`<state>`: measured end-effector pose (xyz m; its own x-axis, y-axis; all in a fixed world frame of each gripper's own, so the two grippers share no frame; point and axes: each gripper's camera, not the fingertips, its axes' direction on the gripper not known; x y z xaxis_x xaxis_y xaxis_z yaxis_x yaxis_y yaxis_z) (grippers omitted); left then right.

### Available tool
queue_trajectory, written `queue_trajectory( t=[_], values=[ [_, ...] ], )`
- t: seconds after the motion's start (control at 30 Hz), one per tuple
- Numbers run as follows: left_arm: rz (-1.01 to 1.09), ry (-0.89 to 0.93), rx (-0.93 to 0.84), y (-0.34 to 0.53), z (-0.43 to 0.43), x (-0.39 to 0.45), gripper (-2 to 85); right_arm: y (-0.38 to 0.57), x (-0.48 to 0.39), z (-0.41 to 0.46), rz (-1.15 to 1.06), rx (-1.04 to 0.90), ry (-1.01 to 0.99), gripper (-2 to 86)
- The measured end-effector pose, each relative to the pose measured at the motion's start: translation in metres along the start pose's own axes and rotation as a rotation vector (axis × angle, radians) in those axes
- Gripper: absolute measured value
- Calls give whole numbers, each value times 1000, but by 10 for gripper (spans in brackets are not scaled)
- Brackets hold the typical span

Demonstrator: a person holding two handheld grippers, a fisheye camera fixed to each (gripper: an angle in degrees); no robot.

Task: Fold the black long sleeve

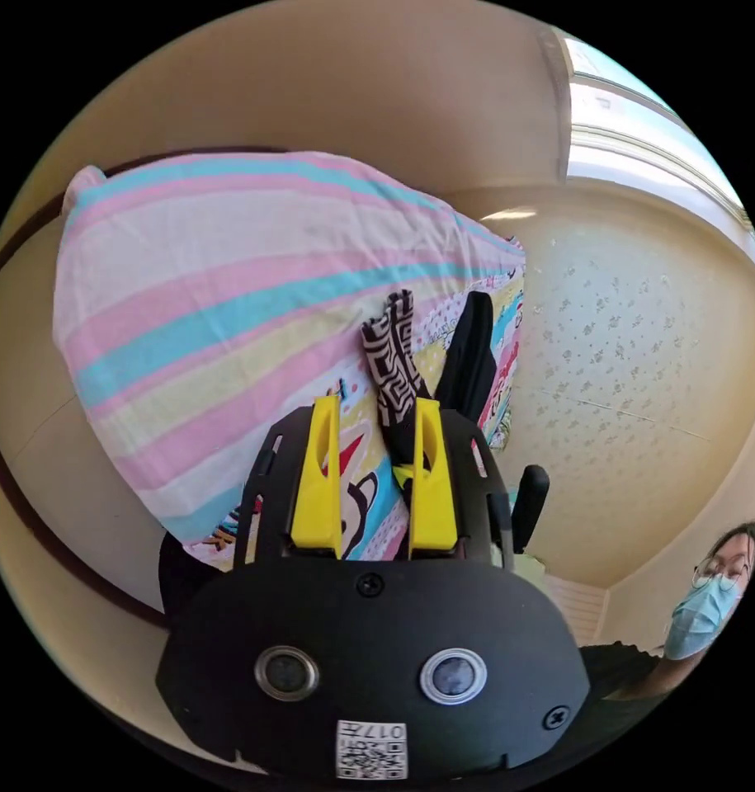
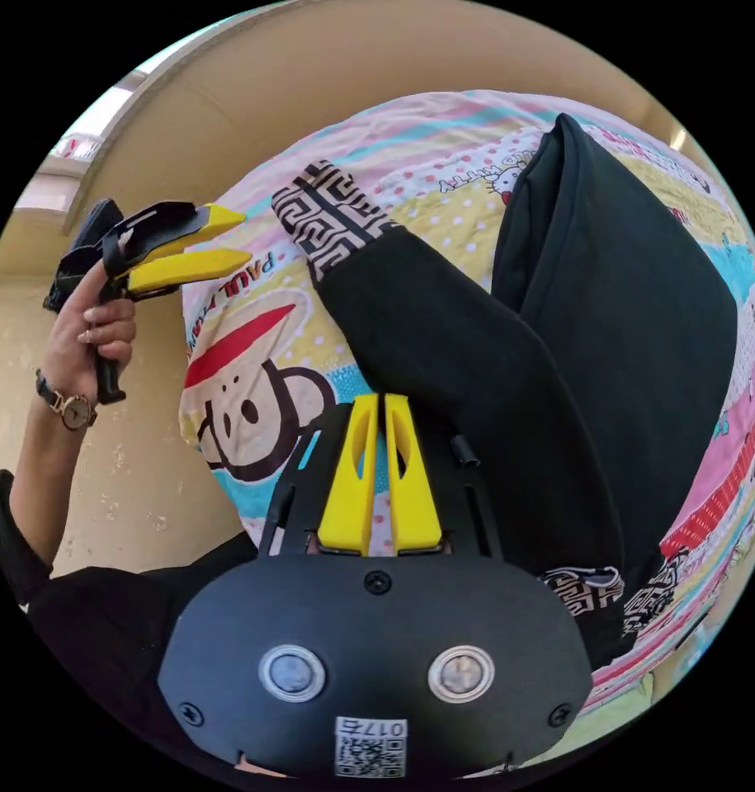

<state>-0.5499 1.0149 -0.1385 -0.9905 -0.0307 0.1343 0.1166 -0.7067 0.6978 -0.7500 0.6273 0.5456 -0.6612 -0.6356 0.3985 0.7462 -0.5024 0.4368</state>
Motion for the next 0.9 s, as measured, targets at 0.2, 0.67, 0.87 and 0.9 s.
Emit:
queue_trajectory(
  t=[0.2, 0.67, 0.87, 0.9],
  values=[
    [-47, 292, -47, 33, 16, -18, 157, 10, 47, -54, 142, 106, -473, 19],
    [-249, 754, 184, 71, 80, -36, 33, 61, 90, -76, 221, 363, -984, 15],
    [291, 375, 162, 114, 58, 83, 30, 145, 117, -94, 405, 612, -941, 8],
    [352, 349, 148, 124, 65, 99, 29, 170, 124, -95, 463, 652, -922, 8]
  ],
)
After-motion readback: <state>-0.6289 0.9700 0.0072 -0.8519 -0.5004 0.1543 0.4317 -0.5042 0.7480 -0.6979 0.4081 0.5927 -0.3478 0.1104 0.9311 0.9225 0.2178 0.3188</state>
